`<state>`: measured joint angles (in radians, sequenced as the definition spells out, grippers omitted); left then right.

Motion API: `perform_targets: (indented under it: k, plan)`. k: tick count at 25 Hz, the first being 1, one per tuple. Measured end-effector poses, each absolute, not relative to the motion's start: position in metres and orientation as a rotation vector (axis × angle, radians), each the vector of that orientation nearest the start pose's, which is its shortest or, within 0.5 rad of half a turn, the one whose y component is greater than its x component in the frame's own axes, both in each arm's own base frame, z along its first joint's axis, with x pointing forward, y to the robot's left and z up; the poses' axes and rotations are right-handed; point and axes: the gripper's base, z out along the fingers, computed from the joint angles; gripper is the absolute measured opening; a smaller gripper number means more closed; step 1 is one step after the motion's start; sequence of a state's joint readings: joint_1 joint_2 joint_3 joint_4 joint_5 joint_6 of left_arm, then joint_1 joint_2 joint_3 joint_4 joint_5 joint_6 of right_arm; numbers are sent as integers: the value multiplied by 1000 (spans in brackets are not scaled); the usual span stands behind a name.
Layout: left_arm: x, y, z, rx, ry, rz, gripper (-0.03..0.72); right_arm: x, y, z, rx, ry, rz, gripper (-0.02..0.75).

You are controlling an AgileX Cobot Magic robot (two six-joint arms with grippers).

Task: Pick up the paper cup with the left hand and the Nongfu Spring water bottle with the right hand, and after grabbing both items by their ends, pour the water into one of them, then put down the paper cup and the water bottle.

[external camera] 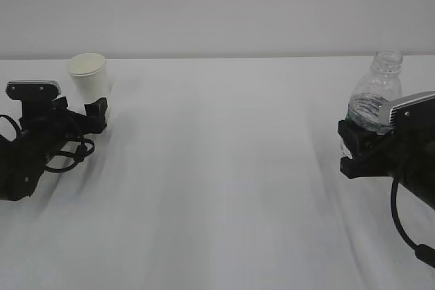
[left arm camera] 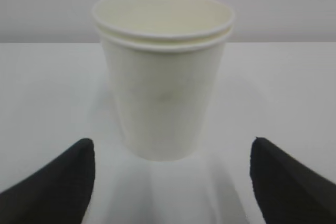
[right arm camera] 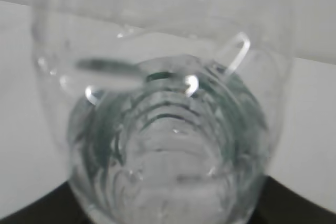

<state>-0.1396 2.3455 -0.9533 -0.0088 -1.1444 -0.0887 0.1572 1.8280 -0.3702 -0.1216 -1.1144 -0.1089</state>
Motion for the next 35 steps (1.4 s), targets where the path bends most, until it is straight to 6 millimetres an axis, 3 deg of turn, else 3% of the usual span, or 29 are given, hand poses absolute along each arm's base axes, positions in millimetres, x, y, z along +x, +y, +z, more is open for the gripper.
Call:
perform_targets:
  k: [12, 18, 31, 35]
  plan:
    - [424, -59, 43, 80, 1671, -185, 685, 263, 52, 122, -369, 1789, 95, 365]
    - [431, -61, 38, 92, 1660, -191, 684, 263, 52, 122, -370, 1789, 96, 365]
    - [448, -63, 50, 96, 1607, -192, 685, 263, 52, 122, -373, 1789, 93, 365]
    - [450, -64, 43, 125, 1645, -197, 690, 263, 52, 122, -374, 1788, 93, 365]
